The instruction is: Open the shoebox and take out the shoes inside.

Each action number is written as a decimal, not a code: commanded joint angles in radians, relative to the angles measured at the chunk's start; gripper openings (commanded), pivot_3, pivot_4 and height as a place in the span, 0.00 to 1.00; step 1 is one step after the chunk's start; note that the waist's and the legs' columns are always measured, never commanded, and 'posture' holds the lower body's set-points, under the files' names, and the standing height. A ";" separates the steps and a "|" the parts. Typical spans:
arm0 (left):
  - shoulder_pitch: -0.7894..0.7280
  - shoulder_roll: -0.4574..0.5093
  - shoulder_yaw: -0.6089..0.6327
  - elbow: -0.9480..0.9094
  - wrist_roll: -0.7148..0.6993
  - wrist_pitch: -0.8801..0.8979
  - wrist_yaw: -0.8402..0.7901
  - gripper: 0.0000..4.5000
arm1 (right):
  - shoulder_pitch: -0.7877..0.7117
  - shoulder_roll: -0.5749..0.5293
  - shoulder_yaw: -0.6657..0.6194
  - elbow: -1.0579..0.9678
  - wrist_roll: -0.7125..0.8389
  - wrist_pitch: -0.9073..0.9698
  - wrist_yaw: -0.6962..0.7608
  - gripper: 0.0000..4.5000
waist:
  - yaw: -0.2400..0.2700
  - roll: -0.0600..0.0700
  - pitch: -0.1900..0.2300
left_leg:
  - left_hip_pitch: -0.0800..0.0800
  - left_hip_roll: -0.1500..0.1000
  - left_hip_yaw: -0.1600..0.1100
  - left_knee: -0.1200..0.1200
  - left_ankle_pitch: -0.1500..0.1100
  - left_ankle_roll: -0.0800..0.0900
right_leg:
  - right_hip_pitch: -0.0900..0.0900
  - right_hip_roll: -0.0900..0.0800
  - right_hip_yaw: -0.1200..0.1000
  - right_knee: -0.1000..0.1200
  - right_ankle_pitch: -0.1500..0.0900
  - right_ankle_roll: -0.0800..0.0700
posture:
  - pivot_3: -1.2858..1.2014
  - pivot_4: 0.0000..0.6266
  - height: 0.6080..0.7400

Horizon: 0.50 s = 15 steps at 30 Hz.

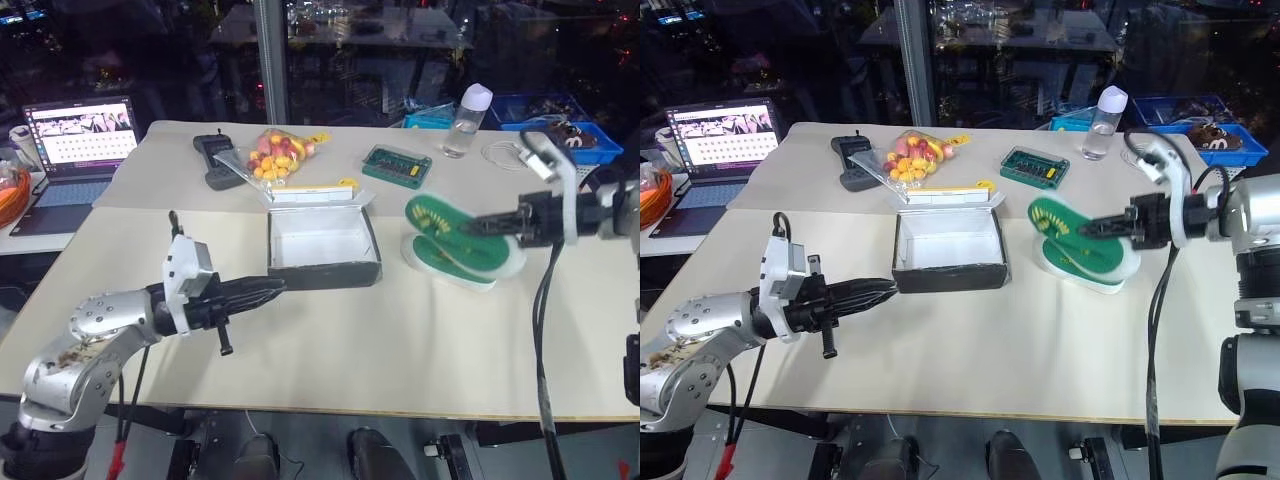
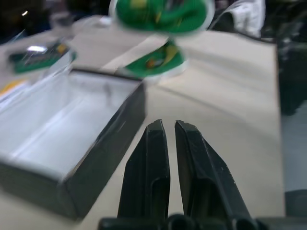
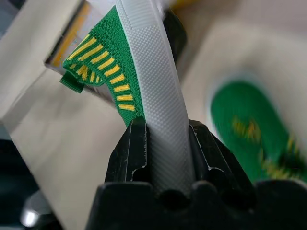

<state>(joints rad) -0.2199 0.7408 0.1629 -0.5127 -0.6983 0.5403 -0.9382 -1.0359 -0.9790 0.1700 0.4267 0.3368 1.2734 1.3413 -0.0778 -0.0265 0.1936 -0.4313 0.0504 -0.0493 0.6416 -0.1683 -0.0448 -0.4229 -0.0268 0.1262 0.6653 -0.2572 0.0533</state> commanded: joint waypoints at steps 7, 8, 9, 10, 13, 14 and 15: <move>-0.041 -0.005 -0.032 -0.025 -0.015 -0.010 0.010 0.09 | 0.110 0.017 0.155 -0.022 -0.096 -0.162 -0.060 0.13 | 0.006 0.000 0.000 | -0.004 -0.001 0.000 0.000 0.000 0.000 | -0.002 0.000 0.000 0.000 -0.001 0.002 | 0.52 0.24 0.72; -0.041 -0.005 -0.032 -0.026 -0.015 -0.010 0.011 0.09 | 0.120 0.023 0.165 -0.012 -0.114 -0.190 -0.072 0.13 | 0.007 0.000 0.000 | -0.004 -0.001 0.000 0.000 0.000 0.000 | -0.002 0.000 0.000 0.000 -0.001 0.002 | 0.52 0.24 0.72; -0.042 -0.005 -0.033 -0.026 -0.015 -0.010 0.012 0.09 | 0.125 0.028 0.171 -0.001 -0.128 -0.214 -0.081 0.13 | 0.006 0.000 0.000 | -0.005 -0.001 0.000 0.000 0.000 0.000 | -0.002 0.000 0.000 0.000 -0.001 0.002 | 0.52 0.24 0.72; -0.042 -0.005 -0.034 -0.027 -0.015 -0.009 0.014 0.09 | 0.134 0.030 0.180 0.006 -0.147 -0.248 -0.089 0.13 | 0.005 0.000 0.000 | -0.004 -0.001 0.000 0.001 0.000 0.000 | -0.002 0.000 0.000 0.000 -0.001 0.002 | 0.52 0.24 0.72; -0.041 -0.004 -0.033 -0.031 -0.016 -0.007 0.019 0.09 | 0.145 0.039 0.187 0.025 -0.185 -0.312 -0.122 0.13 | 0.006 0.000 0.000 | -0.002 -0.001 -0.001 0.001 0.000 0.000 | 0.001 0.000 0.000 0.000 -0.001 0.002 | 0.52 0.24 0.72; -0.040 -0.003 -0.033 -0.032 -0.017 -0.006 0.020 0.09 | 0.145 0.043 0.183 0.031 -0.191 -0.321 -0.129 0.13 | 0.006 -0.001 0.000 | 0.000 -0.001 -0.001 0.001 0.000 0.000 | 0.002 0.000 0.000 0.000 -0.001 0.003 | 0.52 0.24 0.72; -0.041 -0.003 -0.032 -0.033 -0.018 -0.005 0.022 0.09 | 0.148 0.043 0.184 0.036 -0.210 -0.352 -0.148 0.23 | 0.006 -0.001 -0.001 | 0.001 -0.001 -0.001 0.002 0.000 0.000 | 0.003 0.000 0.000 0.000 -0.001 0.003 | 0.52 0.24 0.72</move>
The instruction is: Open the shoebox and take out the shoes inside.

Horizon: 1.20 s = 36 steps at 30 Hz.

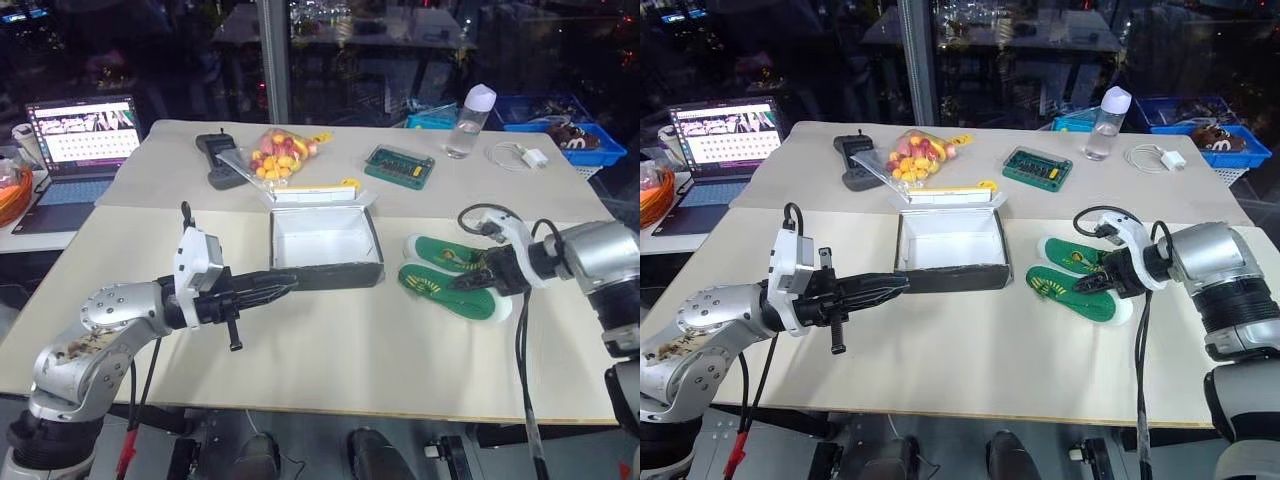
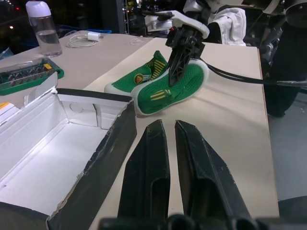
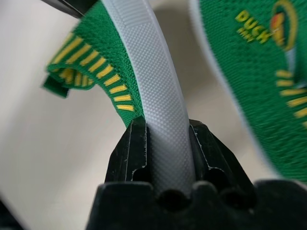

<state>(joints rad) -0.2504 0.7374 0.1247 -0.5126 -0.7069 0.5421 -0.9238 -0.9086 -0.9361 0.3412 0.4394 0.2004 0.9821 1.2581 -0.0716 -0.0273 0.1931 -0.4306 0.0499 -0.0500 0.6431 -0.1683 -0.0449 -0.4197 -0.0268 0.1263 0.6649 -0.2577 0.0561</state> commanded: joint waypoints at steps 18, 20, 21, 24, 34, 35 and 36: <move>-0.018 0.000 0.000 -0.023 -0.008 -0.005 0.021 0.09 | 0.068 -0.140 -0.065 -0.299 -0.156 -0.266 -0.017 0.68 | 0.003 0.000 0.000 | -0.001 0.000 0.000 0.000 0.000 0.000 | -0.001 0.000 0.000 0.000 0.000 0.000 | 0.52 0.24 0.72; -0.014 0.001 0.006 -0.025 -0.006 -0.005 0.028 0.09 | 0.067 -0.159 -0.106 -0.372 -0.115 -0.237 0.011 0.68 | 0.000 0.000 0.000 | -0.001 0.000 0.000 0.000 0.000 0.000 | -0.002 0.000 0.000 0.000 0.000 0.000 | 0.52 0.24 0.72; -0.011 0.001 0.012 -0.023 -0.005 -0.004 0.035 0.09 | 0.067 -0.165 -0.132 -0.403 -0.094 -0.219 0.018 0.68 | 0.000 0.000 0.000 | -0.001 0.000 0.000 0.000 0.000 0.000 | -0.002 0.000 0.001 0.000 0.000 0.000 | 0.52 0.24 0.72; 0.017 -0.017 0.050 0.003 0.021 -0.009 0.104 0.09 | 0.077 -0.138 -0.263 -0.492 -0.009 -0.125 -0.033 0.68 | 0.001 0.000 0.000 | -0.001 0.000 0.000 0.000 0.000 0.000 | -0.002 0.000 0.000 0.001 0.000 0.000 | 0.52 0.24 0.72; 0.104 -0.245 0.200 0.041 0.204 -0.020 0.610 0.09 | 0.366 0.315 -0.760 -0.960 0.070 0.104 -0.581 0.68 | 0.028 -0.002 -0.001 | -0.004 0.000 -0.002 0.001 0.000 0.000 | -0.001 0.000 -0.001 0.000 0.000 0.000 | 0.52 0.24 0.72; 0.094 -0.271 0.221 0.067 0.221 -0.032 0.655 0.09 | 0.396 0.359 -0.775 -0.978 0.044 0.104 -0.648 0.68 | 0.030 -0.002 -0.001 | -0.005 0.000 -0.002 0.002 0.000 0.000 | -0.002 0.000 -0.001 0.000 0.001 0.001 | 0.52 0.24 0.72; 0.085 -0.291 0.238 0.097 0.241 -0.045 0.693 0.09 | 0.428 0.396 -0.774 -0.999 0.020 0.084 -0.706 0.68 | 0.031 -0.002 -0.001 | -0.005 -0.001 -0.002 0.002 0.000 0.000 | -0.002 0.000 -0.001 0.000 0.001 0.001 | 0.52 0.24 0.72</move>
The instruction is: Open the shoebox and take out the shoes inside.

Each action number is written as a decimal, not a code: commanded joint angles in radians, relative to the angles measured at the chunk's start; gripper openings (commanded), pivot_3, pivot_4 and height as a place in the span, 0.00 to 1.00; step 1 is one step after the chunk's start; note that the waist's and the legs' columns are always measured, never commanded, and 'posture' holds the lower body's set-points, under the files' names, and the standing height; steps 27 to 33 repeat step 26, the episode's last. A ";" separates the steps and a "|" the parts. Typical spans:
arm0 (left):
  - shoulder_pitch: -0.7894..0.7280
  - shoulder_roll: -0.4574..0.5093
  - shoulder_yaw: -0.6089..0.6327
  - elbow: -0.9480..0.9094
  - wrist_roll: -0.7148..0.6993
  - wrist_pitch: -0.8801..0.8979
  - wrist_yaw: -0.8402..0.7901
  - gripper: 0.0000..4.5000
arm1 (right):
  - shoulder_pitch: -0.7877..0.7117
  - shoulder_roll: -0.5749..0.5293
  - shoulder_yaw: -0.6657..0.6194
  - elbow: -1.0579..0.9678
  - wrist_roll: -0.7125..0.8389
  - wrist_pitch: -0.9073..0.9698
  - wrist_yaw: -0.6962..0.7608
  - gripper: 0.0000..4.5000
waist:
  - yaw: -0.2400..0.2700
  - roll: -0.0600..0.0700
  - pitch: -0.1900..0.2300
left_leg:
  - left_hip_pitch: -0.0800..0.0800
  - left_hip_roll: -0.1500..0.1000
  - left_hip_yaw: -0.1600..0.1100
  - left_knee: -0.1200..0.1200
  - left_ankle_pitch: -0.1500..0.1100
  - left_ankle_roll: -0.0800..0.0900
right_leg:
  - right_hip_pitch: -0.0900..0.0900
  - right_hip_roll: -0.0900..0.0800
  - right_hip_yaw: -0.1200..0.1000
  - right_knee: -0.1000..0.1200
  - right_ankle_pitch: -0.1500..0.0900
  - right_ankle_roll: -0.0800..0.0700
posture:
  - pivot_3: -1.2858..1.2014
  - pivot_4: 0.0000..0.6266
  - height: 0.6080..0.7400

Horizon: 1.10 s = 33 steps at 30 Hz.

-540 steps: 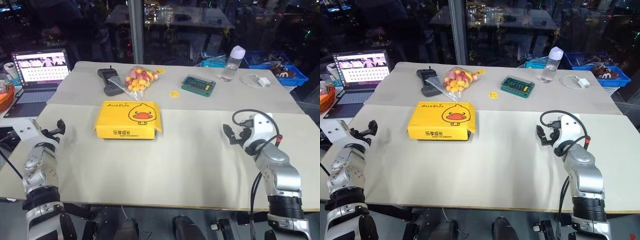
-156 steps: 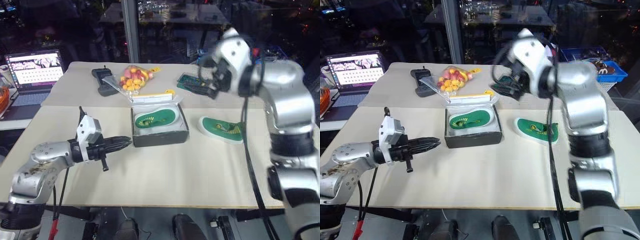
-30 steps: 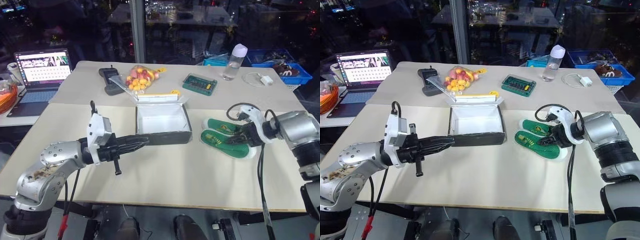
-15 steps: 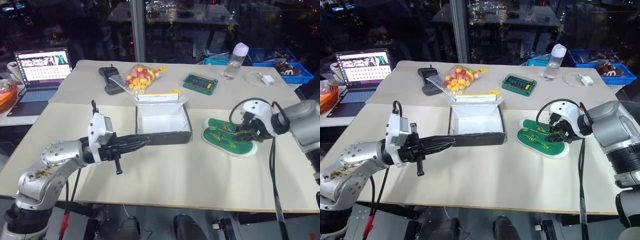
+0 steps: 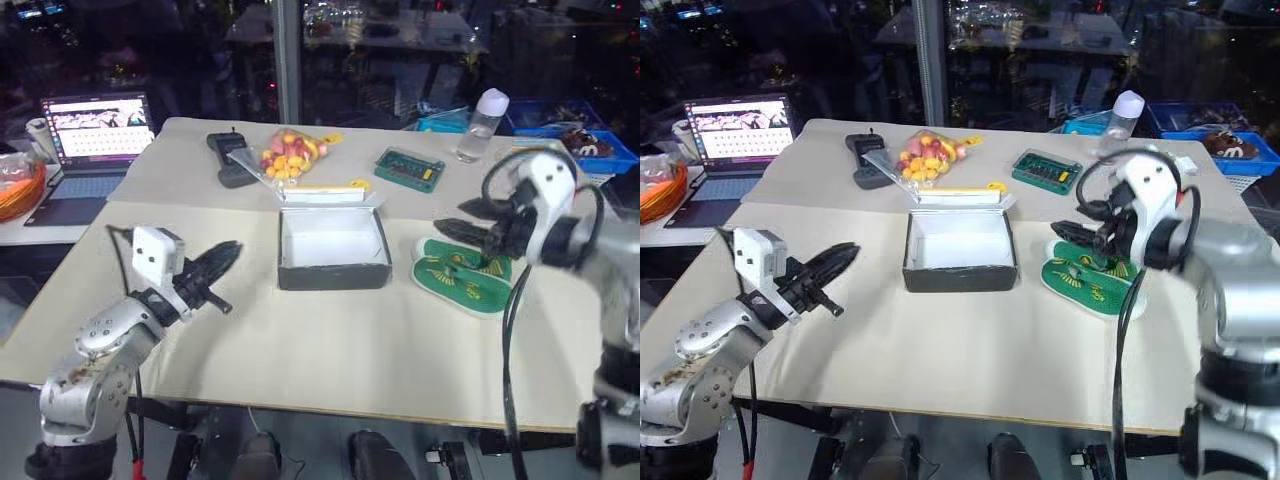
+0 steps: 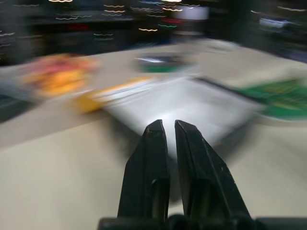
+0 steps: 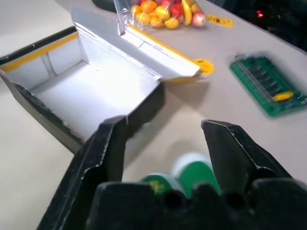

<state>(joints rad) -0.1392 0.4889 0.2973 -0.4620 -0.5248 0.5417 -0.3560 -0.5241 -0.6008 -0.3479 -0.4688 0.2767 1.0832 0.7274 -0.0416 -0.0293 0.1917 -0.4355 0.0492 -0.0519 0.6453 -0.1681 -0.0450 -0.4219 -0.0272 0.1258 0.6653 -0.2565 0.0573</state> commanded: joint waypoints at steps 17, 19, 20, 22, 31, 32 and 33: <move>-0.011 -0.165 0.079 0.317 0.226 -0.255 0.243 0.09 | 0.502 0.284 0.149 -0.099 -0.382 -0.536 -0.605 0.68 | -0.004 -0.004 -0.004 | 0.003 0.000 0.001 -0.001 0.001 -0.001 | 0.002 0.000 0.000 0.000 0.001 -0.001 | 0.52 0.24 0.72; -0.014 -0.168 0.073 0.325 0.230 -0.263 0.243 0.09 | 0.505 0.281 0.154 -0.086 -0.388 -0.549 -0.603 0.68 | -0.004 -0.004 -0.004 | 0.003 0.000 0.001 -0.001 0.001 -0.001 | 0.002 0.000 0.000 0.000 0.001 -0.001 | 0.52 0.24 0.72; -0.014 -0.170 0.069 0.327 0.232 -0.268 0.244 0.09 | 0.508 0.278 0.155 -0.076 -0.389 -0.558 -0.602 0.68 | -0.004 -0.004 -0.004 | 0.003 0.000 0.001 -0.001 0.001 -0.001 | 0.002 0.000 0.000 0.000 0.001 -0.001 | 0.52 0.24 0.72; -0.016 -0.176 0.065 0.328 0.233 -0.274 0.245 0.09 | 0.515 0.275 0.154 -0.062 -0.388 -0.565 -0.599 0.68 | -0.004 -0.004 -0.004 | 0.003 0.000 0.001 -0.001 0.001 -0.001 | 0.002 0.000 0.000 0.000 0.001 -0.001 | 0.52 0.24 0.72; -0.020 -0.182 0.062 0.327 0.235 -0.279 0.246 0.09 | 0.527 0.275 0.151 -0.049 -0.382 -0.583 -0.597 0.68 | -0.004 -0.004 -0.004 | 0.003 0.000 0.001 -0.001 0.001 -0.001 | 0.002 0.000 0.000 0.000 0.001 -0.001 | 0.52 0.24 0.72; -0.020 -0.182 0.062 0.327 0.235 -0.279 0.246 0.09 | 0.527 0.275 0.151 -0.049 -0.382 -0.583 -0.597 0.68 | -0.004 -0.004 -0.004 | 0.003 0.000 0.001 -0.001 0.001 -0.001 | 0.002 0.000 0.000 0.000 0.001 -0.001 | 0.52 0.24 0.72; -0.020 -0.182 0.062 0.327 0.235 -0.279 0.246 0.09 | 0.527 0.275 0.151 -0.049 -0.382 -0.583 -0.597 0.68 | -0.004 -0.004 -0.004 | 0.003 0.000 0.001 -0.001 0.001 -0.001 | 0.002 0.000 0.000 0.000 0.001 -0.001 | 0.52 0.24 0.72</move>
